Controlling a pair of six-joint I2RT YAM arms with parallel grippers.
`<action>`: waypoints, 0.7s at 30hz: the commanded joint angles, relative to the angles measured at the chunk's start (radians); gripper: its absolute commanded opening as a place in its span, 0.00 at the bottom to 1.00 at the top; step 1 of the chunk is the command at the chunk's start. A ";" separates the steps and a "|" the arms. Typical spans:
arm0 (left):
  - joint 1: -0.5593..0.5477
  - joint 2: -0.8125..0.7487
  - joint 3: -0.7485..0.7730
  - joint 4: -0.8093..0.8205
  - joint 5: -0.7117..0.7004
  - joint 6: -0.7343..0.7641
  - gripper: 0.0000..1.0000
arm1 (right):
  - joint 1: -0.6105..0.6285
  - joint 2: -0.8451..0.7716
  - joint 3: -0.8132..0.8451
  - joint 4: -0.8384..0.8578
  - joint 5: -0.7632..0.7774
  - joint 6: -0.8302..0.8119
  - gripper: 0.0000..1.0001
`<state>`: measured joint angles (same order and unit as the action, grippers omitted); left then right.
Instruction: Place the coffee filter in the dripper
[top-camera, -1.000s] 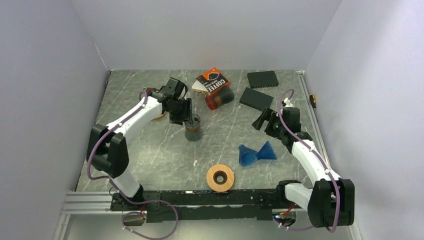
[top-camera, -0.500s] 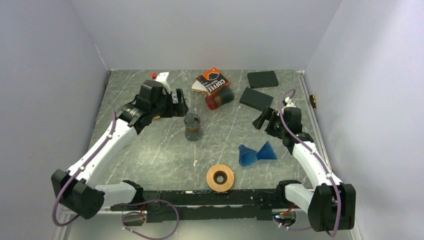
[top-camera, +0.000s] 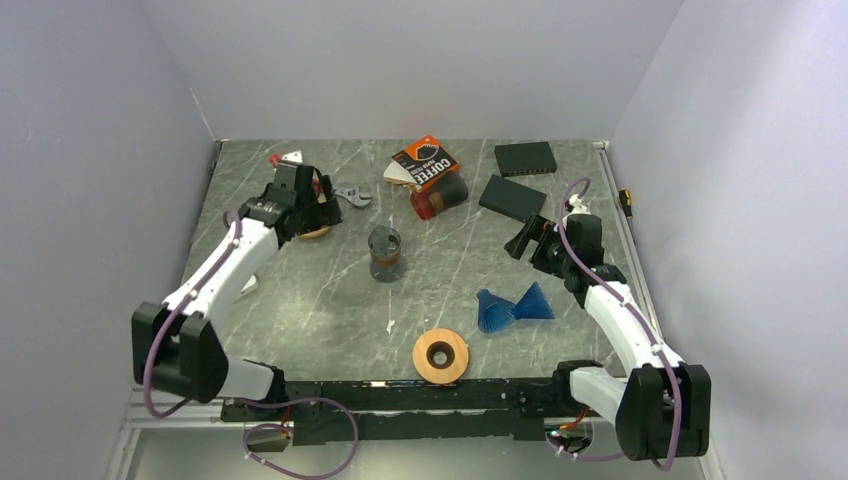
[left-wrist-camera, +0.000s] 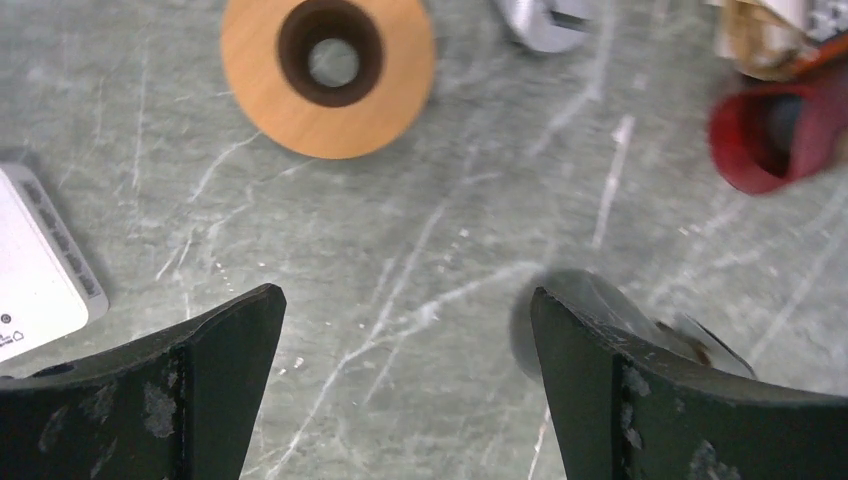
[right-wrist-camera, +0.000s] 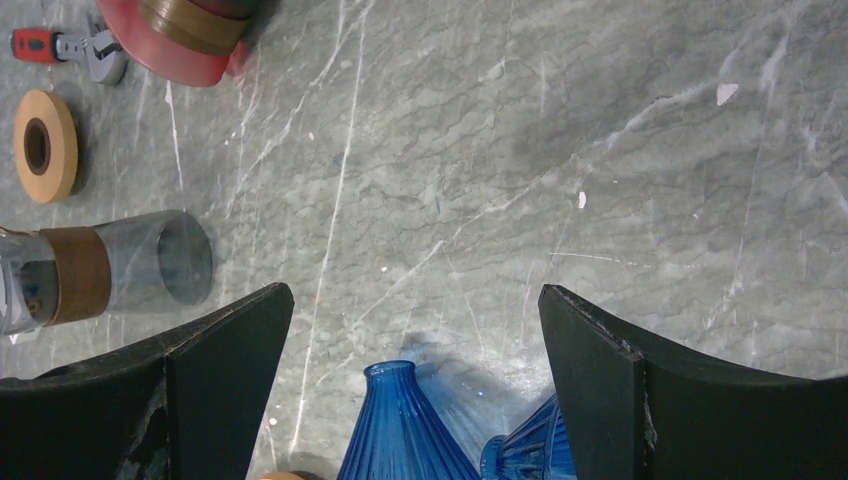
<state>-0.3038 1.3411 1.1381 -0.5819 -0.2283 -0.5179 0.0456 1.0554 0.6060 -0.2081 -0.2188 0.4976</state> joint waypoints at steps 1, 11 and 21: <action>0.110 0.097 0.007 0.022 0.056 -0.092 1.00 | -0.004 0.011 0.024 0.048 -0.007 -0.007 1.00; 0.261 0.430 0.214 -0.117 0.126 -0.153 0.99 | -0.004 0.048 0.042 0.071 -0.017 0.004 1.00; 0.357 0.541 0.265 -0.022 0.240 -0.153 1.00 | -0.004 0.106 0.043 0.085 -0.034 0.018 1.00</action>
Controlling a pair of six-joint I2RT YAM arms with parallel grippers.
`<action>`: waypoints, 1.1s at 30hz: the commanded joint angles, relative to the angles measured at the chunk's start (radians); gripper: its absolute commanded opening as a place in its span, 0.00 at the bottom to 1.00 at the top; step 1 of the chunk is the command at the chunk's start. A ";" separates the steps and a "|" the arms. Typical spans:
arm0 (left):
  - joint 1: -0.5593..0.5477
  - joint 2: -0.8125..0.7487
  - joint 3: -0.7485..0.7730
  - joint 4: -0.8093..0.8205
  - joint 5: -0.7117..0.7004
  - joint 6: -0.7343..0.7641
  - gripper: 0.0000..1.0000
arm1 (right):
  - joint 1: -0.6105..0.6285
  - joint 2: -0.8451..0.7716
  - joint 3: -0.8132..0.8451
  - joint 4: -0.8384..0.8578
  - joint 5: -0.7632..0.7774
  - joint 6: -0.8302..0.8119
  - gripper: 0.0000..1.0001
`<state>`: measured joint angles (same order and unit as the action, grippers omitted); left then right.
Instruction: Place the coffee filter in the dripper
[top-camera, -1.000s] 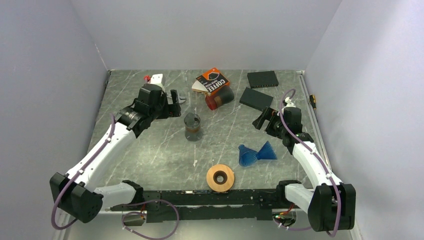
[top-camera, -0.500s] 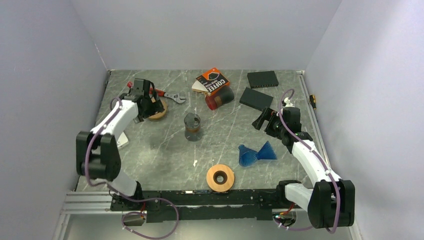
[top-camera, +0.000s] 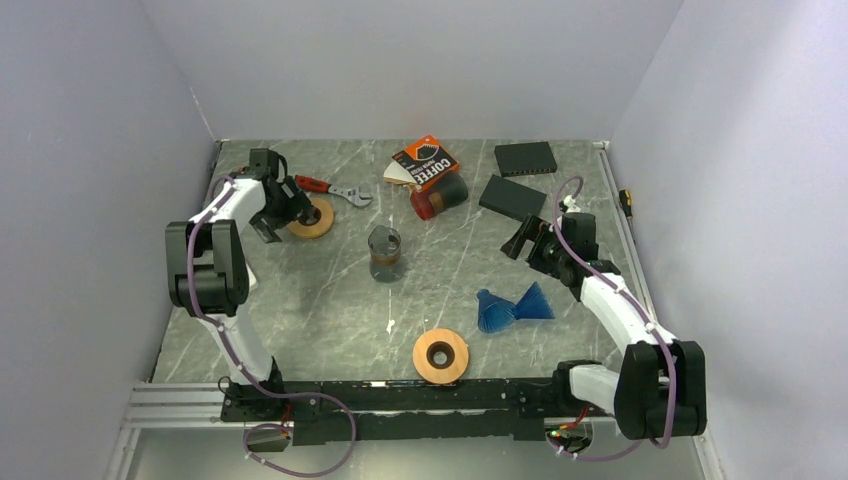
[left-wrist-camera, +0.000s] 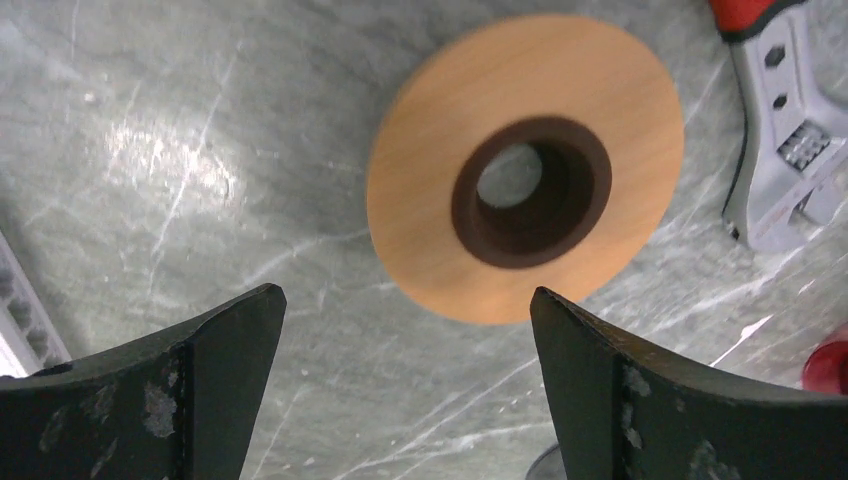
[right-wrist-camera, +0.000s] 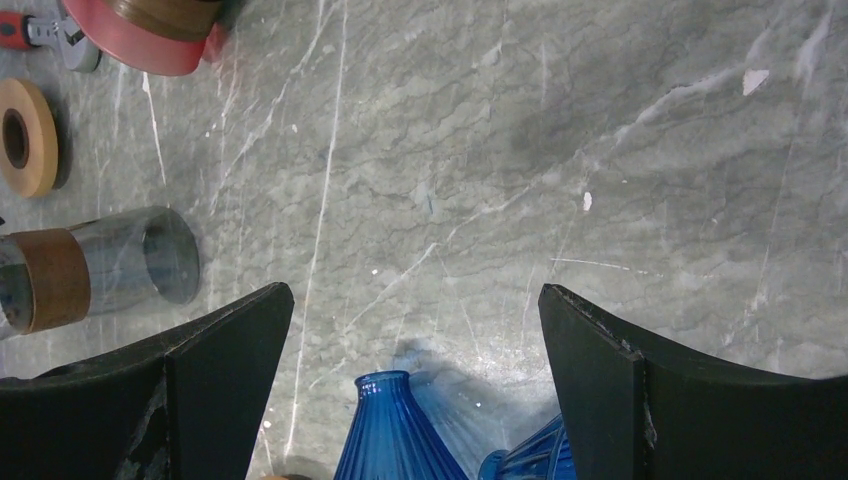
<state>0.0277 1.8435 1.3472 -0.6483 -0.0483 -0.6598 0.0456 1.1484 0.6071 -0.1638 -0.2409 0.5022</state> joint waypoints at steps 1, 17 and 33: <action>0.029 0.055 0.069 0.039 0.060 -0.011 1.00 | -0.004 0.013 0.044 0.040 -0.011 0.015 1.00; 0.048 0.180 0.115 0.066 0.083 0.007 0.68 | -0.004 0.011 0.031 0.048 0.000 0.020 1.00; 0.047 -0.045 -0.064 0.103 0.119 0.035 0.36 | -0.004 -0.031 0.035 0.020 -0.019 0.050 1.00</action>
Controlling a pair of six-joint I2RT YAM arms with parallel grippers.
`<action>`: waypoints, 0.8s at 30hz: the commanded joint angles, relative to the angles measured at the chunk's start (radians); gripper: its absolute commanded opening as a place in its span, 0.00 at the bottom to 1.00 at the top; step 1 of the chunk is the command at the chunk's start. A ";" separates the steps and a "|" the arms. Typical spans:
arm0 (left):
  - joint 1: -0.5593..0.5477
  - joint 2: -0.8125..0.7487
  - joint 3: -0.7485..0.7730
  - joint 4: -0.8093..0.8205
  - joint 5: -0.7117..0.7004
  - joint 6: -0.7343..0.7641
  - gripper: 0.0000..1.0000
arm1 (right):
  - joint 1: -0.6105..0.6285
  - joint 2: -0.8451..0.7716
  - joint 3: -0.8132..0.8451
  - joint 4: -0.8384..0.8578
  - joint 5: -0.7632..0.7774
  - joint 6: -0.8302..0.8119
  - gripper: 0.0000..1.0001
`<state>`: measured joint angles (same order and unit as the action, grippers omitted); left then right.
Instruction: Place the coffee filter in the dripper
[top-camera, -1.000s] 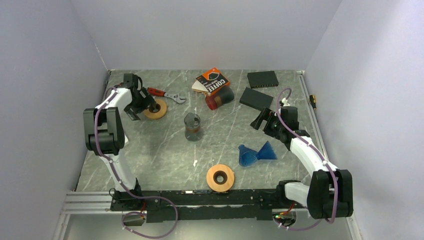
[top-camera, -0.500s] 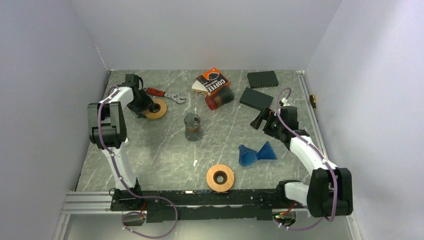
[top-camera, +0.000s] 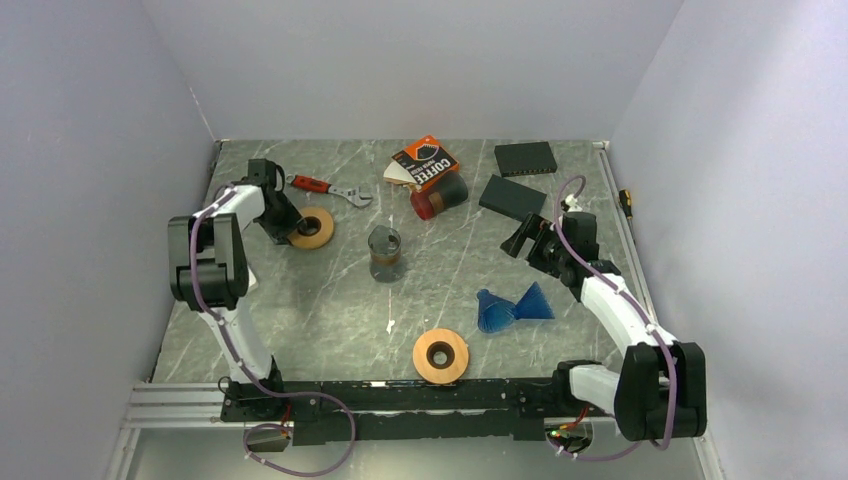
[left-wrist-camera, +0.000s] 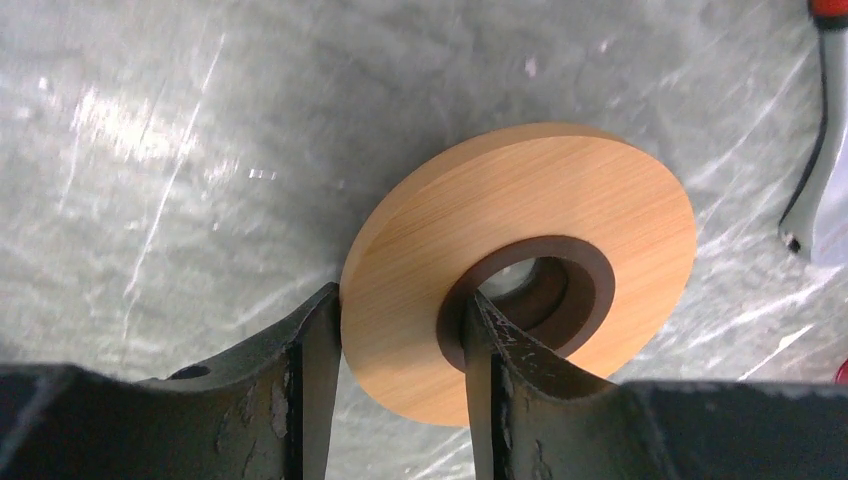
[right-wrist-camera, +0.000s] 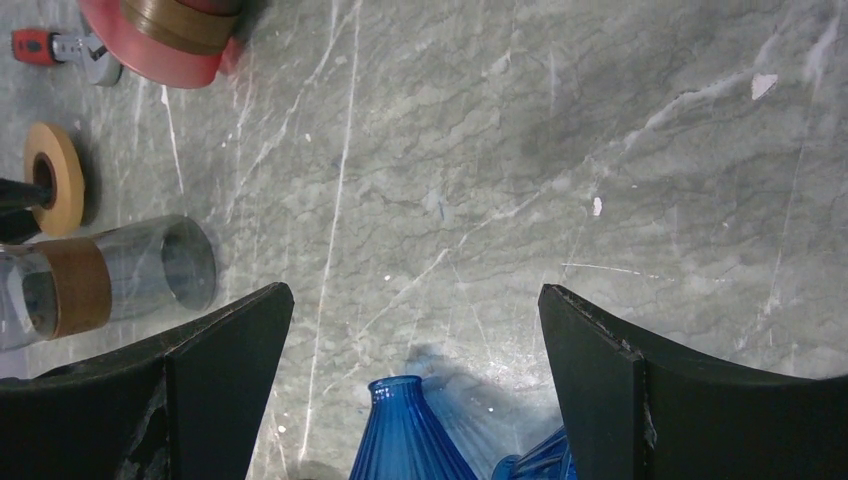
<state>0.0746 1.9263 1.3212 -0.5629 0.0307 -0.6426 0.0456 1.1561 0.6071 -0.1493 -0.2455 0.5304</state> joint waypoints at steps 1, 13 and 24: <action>0.001 -0.158 -0.053 0.023 0.051 0.020 0.35 | -0.003 -0.040 0.039 -0.002 -0.016 0.026 1.00; 0.001 -0.532 -0.156 0.070 0.315 0.149 0.28 | -0.003 -0.032 0.107 -0.040 -0.080 0.025 1.00; -0.153 -0.555 -0.028 -0.066 0.384 0.310 0.27 | 0.107 0.059 0.289 -0.060 -0.318 0.005 1.00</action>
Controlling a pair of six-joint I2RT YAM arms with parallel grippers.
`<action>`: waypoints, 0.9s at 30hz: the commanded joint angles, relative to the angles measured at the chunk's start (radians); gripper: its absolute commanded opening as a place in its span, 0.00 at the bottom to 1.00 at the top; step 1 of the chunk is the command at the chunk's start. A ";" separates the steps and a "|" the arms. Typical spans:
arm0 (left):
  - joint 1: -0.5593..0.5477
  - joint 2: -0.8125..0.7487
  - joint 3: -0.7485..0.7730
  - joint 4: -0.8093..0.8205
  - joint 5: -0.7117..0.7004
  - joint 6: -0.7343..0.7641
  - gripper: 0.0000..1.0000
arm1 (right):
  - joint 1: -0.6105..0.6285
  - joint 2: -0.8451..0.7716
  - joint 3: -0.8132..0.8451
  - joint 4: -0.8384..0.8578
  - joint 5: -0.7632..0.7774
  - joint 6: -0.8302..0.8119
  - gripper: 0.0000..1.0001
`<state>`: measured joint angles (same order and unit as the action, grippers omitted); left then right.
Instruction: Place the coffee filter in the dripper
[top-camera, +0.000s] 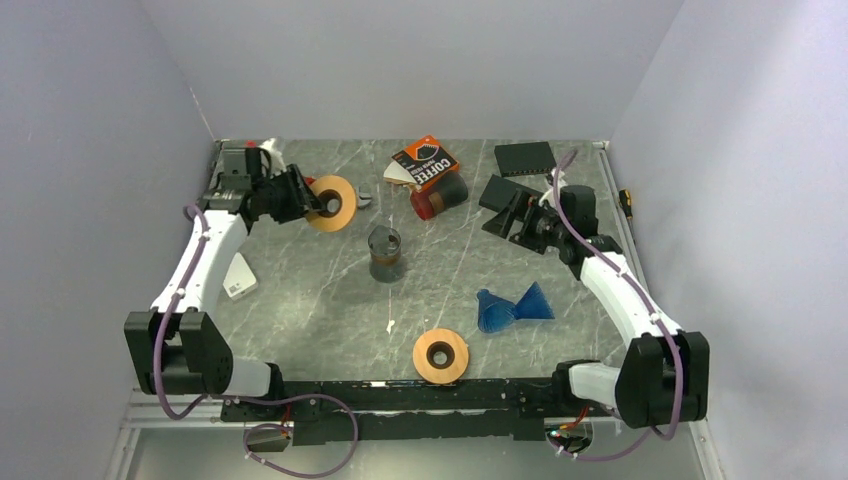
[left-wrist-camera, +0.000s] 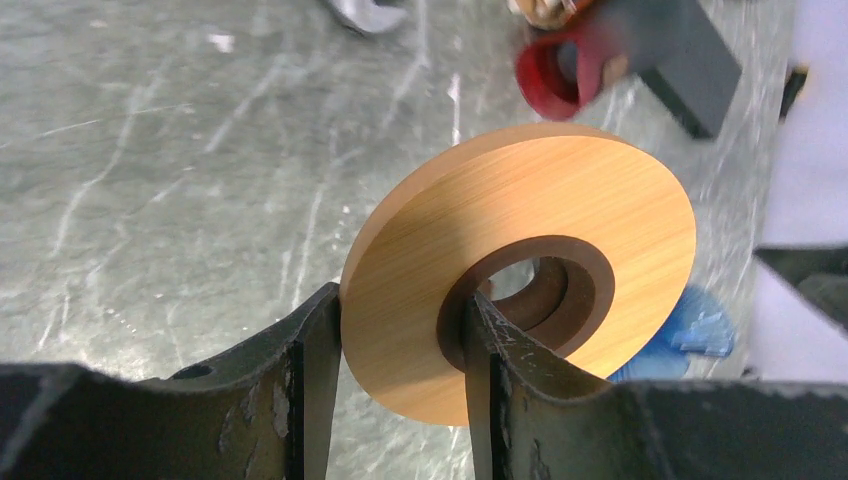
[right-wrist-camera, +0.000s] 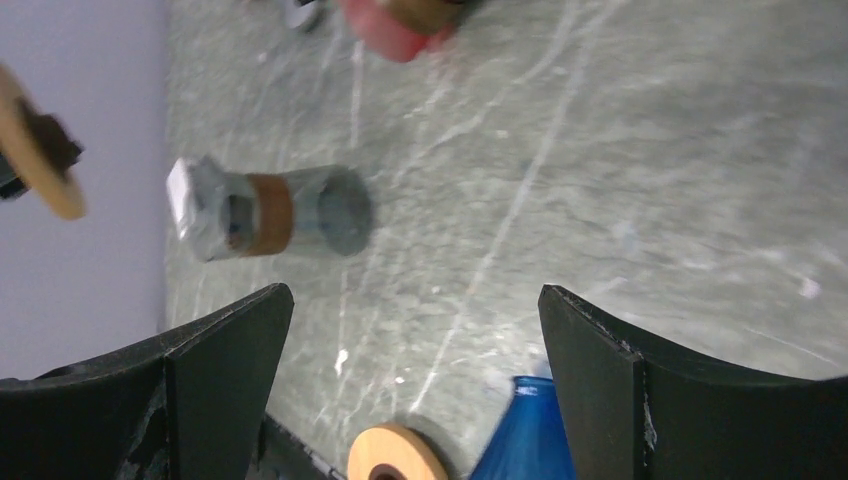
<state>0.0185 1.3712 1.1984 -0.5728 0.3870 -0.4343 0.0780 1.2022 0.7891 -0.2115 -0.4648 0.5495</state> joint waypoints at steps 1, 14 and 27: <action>-0.129 0.005 0.108 -0.071 0.000 0.120 0.27 | 0.113 0.019 0.131 0.003 -0.108 -0.010 1.00; -0.337 0.006 0.149 -0.117 -0.077 0.165 0.25 | 0.387 0.224 0.313 0.312 -0.294 0.247 0.80; -0.364 -0.038 0.090 -0.072 -0.062 0.154 0.25 | 0.471 0.391 0.337 0.567 -0.342 0.443 0.48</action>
<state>-0.3401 1.3705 1.2903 -0.6979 0.3157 -0.2779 0.5312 1.5814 1.0676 0.2008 -0.7677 0.9142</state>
